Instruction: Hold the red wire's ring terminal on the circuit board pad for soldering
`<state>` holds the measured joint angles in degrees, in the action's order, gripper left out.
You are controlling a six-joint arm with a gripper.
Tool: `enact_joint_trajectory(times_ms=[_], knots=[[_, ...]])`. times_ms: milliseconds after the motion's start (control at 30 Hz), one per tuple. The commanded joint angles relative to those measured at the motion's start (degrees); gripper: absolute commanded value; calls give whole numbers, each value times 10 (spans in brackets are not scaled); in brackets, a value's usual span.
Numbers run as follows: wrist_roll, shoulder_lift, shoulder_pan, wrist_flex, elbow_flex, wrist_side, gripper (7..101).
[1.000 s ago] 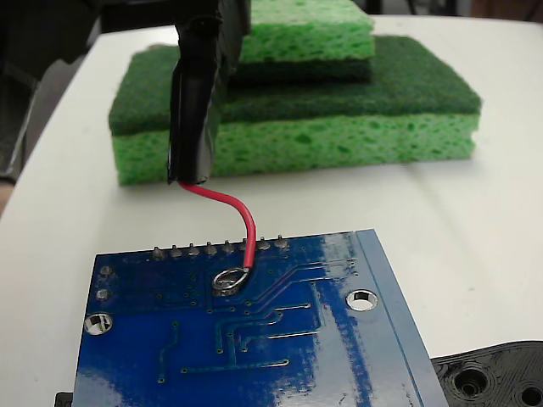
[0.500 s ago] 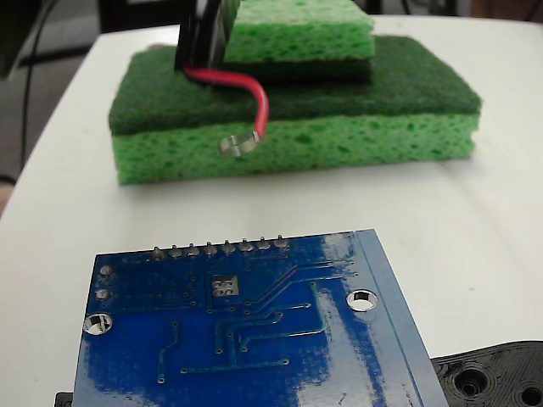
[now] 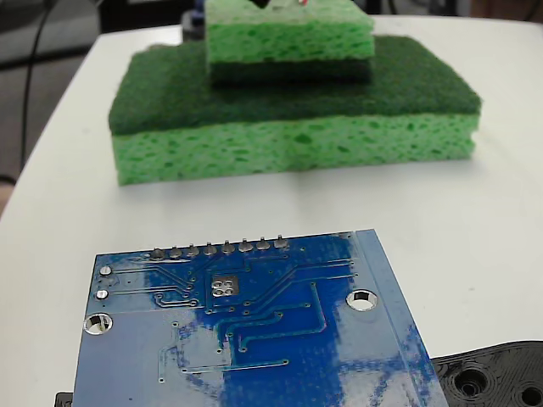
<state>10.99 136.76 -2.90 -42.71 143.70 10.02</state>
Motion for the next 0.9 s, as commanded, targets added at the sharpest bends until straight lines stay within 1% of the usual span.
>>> enact_joint_trajectory(times_ms=[33,267,433,633,733,900], knots=[[2,64,12,11,47,14,1003],[-4,192,22,17,148,-11,1003],[-23,287,25,8,200,-25,1003],[-38,377,11,-16,242,-54,1003],[-43,379,11,-16,244,-58,1003],[-42,381,11,-21,250,-47,1003]])
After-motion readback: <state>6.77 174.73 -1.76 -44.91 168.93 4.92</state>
